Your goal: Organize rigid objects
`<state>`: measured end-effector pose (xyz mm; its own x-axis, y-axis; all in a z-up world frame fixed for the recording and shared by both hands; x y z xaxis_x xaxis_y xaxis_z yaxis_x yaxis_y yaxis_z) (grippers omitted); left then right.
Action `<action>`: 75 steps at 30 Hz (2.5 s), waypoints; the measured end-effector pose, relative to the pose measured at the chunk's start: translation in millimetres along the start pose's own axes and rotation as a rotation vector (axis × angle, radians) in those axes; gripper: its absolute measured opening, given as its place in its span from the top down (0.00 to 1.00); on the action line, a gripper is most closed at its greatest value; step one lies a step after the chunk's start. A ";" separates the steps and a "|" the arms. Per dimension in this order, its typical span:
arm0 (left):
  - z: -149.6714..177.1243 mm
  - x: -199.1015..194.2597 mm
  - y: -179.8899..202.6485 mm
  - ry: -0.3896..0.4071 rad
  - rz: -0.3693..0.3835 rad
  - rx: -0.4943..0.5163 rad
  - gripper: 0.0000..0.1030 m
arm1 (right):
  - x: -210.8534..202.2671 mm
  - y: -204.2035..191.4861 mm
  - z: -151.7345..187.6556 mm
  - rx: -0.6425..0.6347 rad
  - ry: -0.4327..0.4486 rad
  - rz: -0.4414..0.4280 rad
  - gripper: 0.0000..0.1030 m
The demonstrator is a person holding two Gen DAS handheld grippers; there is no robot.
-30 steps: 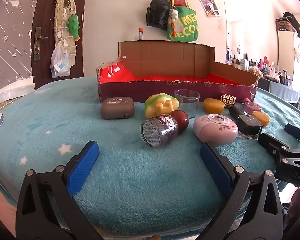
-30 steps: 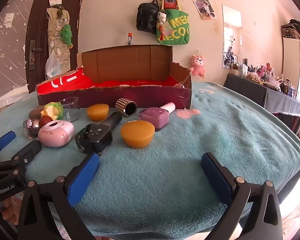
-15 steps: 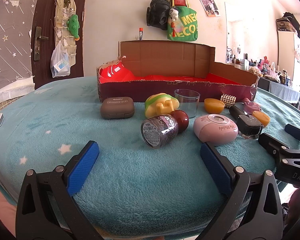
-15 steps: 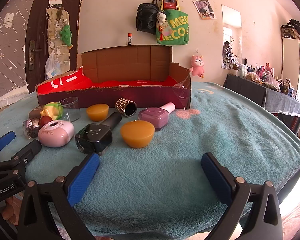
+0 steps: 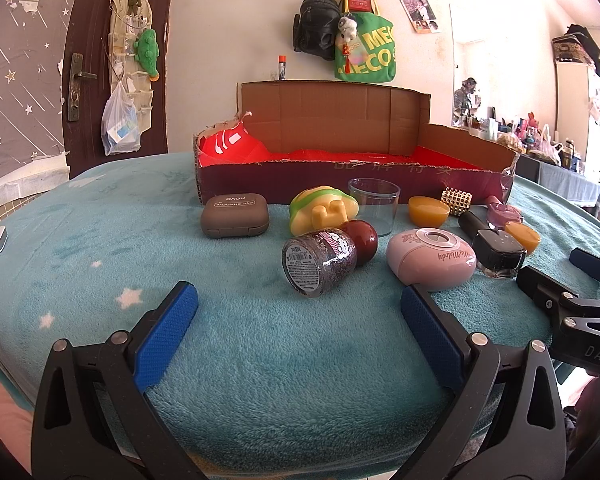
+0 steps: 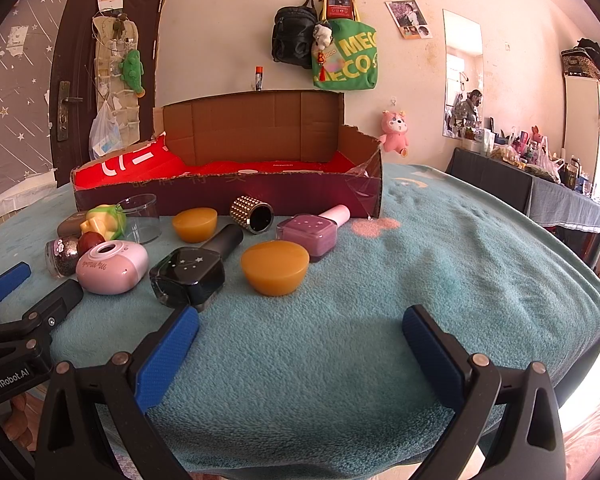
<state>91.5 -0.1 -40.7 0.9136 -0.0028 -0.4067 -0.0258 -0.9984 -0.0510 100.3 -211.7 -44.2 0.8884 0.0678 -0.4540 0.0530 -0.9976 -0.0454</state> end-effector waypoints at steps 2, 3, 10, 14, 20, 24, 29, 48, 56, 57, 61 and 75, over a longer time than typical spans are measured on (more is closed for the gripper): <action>0.0 0.0 0.0 0.000 0.000 0.000 0.00 | 0.0 -0.1 -0.1 0.000 0.000 0.000 0.00; 0.0 0.0 0.0 0.000 0.000 0.000 0.00 | -0.1 -0.1 -0.1 0.000 0.000 0.000 0.00; 0.0 0.0 0.0 0.000 0.000 0.000 0.00 | -0.2 -0.6 -0.2 0.000 0.000 0.000 0.00; 0.1 0.0 0.0 -0.001 0.000 0.000 0.00 | -0.2 -0.9 -0.2 0.000 0.000 0.000 0.00; 0.1 0.0 0.0 -0.001 0.000 0.000 0.00 | -0.3 -1.3 -0.2 0.000 0.000 0.000 0.00; 0.1 0.0 0.0 -0.001 0.000 0.000 0.00 | -0.2 -1.3 -0.1 0.000 0.000 0.000 0.00; 0.1 0.0 0.0 -0.001 0.000 0.000 0.00 | -0.2 -1.3 0.0 0.000 0.000 0.000 0.00; 0.1 0.1 0.0 -0.002 0.000 0.001 0.00 | -1.6 -1.1 -0.4 0.000 0.001 0.001 0.00; -3.4 2.2 1.1 -0.007 0.021 0.014 0.00 | 1.0 -1.9 2.0 0.006 -0.019 -0.008 0.00; -3.3 2.2 0.3 -0.010 0.024 0.019 0.00 | 2.5 -1.0 1.6 0.005 -0.020 -0.008 0.00; -10.0 1.6 -4.1 -0.015 0.018 0.035 0.00 | 2.3 1.3 -3.6 0.018 -0.023 -0.018 0.00; -32.0 12.3 -14.5 -0.086 0.116 0.052 0.04 | -0.1 8.4 -32.6 0.054 -0.013 0.001 0.00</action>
<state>116.0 12.5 -15.8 0.8650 -0.1107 -0.4894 -0.1521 -0.9873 -0.0455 115.6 -220.6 -15.5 0.8824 0.0677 -0.4656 0.0273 -0.9953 -0.0930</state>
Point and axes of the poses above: each gripper's, at about its wrist camera, not at the fingertips, and x roughly the way its jaws point, y to its right, z to its underside, the point moved 10 cm from there along x, roughly the way its jaws point, and after that the axes turned 4 degrees about x, right-handed, at the moved point
